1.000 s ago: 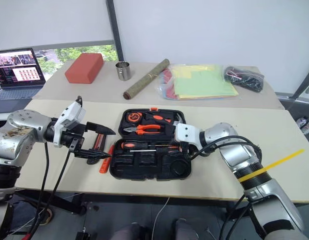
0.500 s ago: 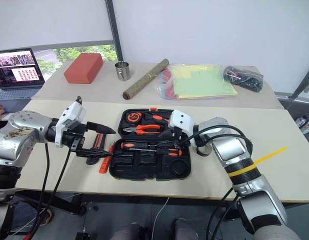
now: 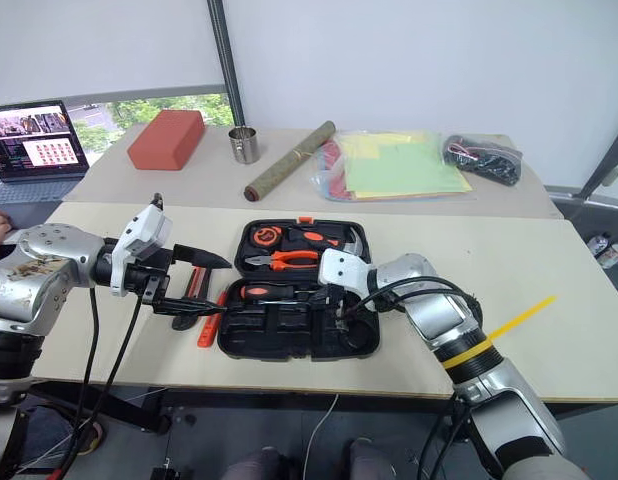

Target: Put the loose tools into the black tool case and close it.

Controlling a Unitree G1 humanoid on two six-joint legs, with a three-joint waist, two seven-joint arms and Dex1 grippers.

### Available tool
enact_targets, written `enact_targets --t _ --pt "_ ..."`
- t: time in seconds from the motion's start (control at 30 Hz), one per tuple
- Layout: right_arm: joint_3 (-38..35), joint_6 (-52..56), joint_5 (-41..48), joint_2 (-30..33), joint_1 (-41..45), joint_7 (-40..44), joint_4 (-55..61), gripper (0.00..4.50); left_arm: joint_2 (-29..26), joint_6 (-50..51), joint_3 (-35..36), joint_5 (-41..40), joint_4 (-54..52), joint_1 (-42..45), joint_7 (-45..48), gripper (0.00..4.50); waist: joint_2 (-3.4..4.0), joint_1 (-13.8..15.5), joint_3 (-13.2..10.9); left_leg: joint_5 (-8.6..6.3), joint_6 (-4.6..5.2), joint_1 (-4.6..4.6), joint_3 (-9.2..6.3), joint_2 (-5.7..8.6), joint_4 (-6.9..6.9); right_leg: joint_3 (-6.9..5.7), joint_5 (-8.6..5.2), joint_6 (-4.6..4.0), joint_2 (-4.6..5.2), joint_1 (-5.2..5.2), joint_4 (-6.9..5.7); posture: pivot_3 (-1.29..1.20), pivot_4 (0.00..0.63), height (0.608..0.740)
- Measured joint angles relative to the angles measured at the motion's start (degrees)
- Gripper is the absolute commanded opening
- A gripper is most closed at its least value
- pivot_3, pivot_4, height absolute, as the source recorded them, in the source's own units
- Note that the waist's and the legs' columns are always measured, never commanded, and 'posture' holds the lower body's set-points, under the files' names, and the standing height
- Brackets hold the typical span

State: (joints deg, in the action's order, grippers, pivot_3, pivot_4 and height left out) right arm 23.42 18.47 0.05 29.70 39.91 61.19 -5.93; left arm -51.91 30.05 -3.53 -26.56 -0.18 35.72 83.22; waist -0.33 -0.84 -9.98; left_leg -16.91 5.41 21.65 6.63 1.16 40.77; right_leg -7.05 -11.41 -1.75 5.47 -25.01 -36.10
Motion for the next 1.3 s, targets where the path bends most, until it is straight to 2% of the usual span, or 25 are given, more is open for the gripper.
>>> enact_targets --t 0.13,0.23,0.33,0.43,0.5,0.6,0.67,0.77,0.9,1.03,1.2,1.23,1.3 --pt "-3.9 4.7 4.3 -2.3 -1.7 -0.5 2.0 0.02 -0.3 0.2 1.2 0.0 -0.2 -1.8 -1.8 4.5 0.0 0.0 0.0 0.03 -0.07 0.13 0.0 -0.01 0.0 0.03 0.19 -0.32 0.01 -0.17 -0.08 0.0 0.15 0.737" --pt "-9.7 12.9 11.7 -2.8 -2.0 -0.9 8.1 0.75 -1.0 1.7 5.1 -0.5 -1.6 -7.3 -5.5 4.5 0.03 -0.3 0.0 0.2 0.23 0.43 -0.02 -0.02 -0.03 -0.01 0.25 -0.42 -0.02 -0.49 -0.12 0.0 0.15 0.737" --pt "-16.6 21.2 19.1 -1.2 -0.8 -1.8 15.5 1.77 -2.3 4.1 11.0 -0.9 -2.9 -14.0 -9.3 4.5 0.04 -0.1 0.0 0.26 0.33 0.59 -0.09 -0.04 -0.11 -0.06 0.24 -0.44 -0.06 -0.63 -0.03 0.0 0.15 0.737" --pt "-22.7 29.1 27.5 2.1 -1.0 -1.8 23.6 2.83 -3.8 5.5 20.2 -1.4 -4.3 -24.7 -13.0 4.5 0.04 0.0 0.0 0.24 0.31 0.62 -0.08 0.0 -0.32 -0.04 0.23 -0.44 -0.02 -0.74 0.08 0.0 0.15 0.737" --pt "-24.0 31.0 29.8 3.2 -2.0 -2.0 26.2 3.37 -3.9 5.5 23.9 -1.3 -4.6 -28.7 -14.7 4.5 0.04 0.1 0.0 0.06 -0.03 0.61 -0.07 0.02 -0.38 -0.04 0.23 -0.44 0.02 -0.72 0.12 0.0 0.15 0.737" --pt "-24.3 33.2 32.9 5.2 -5.8 -2.7 30.3 4.47 -3.9 6.7 30.9 -0.2 -4.7 -36.1 -18.6 4.5 0.03 0.4 0.0 0.02 -0.1 0.61 -0.06 0.06 -0.39 -0.04 0.23 -0.43 0.1 -0.73 0.09 0.0 0.15 0.737" --pt "-24.3 33.6 34.1 6.0 -7.8 -3.5 32.4 4.47 -3.9 8.4 33.8 -0.1 -4.8 -39.1 -20.8 4.5 0.03 0.5 0.0 0.0 -0.14 0.61 -0.02 0.07 -0.39 -0.02 0.22 -0.4 0.15 -0.74 0.09 0.0 0.15 0.737" --pt "-24.3 33.6 35.2 6.1 -8.4 -5.1 34.2 4.47 -3.9 11.1 33.9 -0.7 -5.8 -39.1 -22.8 4.5 0.02 1.0 0.0 -0.04 -0.21 0.61 -0.02 0.09 -0.39 -0.02 0.18 -0.3 0.18 -0.76 0.06 0.0 0.15 0.737" --pt "-24.2 33.6 36.0 6.4 -9.1 -7.9 35.0 4.47 -3.9 18.2 29.7 -2.6 -8.2 -30.5 -28.0 4.5 -0.01 1.9 0.0 -0.02 -0.25 0.62 -0.02 0.15 -0.38 -0.03 0.29 -0.33 0.24 -0.75 0.01 0.0 0.15 0.737" --pt "-24.2 33.4 36.0 7.3 -9.6 -9.9 35.4 4.47 -4.2 28.3 23.7 -6.3 -14.7 -24.6 -31.4 4.5 -0.05 1.4 0.0 -0.01 -0.24 0.59 0.05 0.19 -0.39 0.04 0.32 -0.34 0.18 -0.75 -0.02 0.0 0.15 0.737" --pt "-24.3 33.3 36.1 8.0 -12.1 -11.9 36.5 4.5 -4.1 43.8 15.0 -10.8 -24.2 -16.1 -37.9 3.15 -0.08 1.2 0.0 0.16 0.04 0.6 0.03 0.16 -0.47 0.07 0.29 -0.38 -0.01 -0.76 0.03 0.0 0.15 0.737" --pt "-24.5 33.3 36.2 8.1 -12.4 -12.5 37.0 4.5 -3.7 46.2 13.3 -10.5 -24.5 -14.5 -40.3 2.65 -0.08 1.0 0.0 0.24 0.11 0.56 0.05 0.12 -0.49 0.11 0.28 -0.37 -0.07 -0.73 0.04 0.0 0.15 0.737" --pt "-24.6 33.3 36.2 8.1 -13.1 -13.3 37.4 4.5 -2.1 49.3 11.1 -9.7 -25.2 -12.3 -43.7 2.65 -0.1 1.0 0.0 0.27 0.08 0.47 0.03 0.09 -0.5 0.1 0.26 -0.35 -0.08 -0.62 0.05 0.0 0.15 0.737"
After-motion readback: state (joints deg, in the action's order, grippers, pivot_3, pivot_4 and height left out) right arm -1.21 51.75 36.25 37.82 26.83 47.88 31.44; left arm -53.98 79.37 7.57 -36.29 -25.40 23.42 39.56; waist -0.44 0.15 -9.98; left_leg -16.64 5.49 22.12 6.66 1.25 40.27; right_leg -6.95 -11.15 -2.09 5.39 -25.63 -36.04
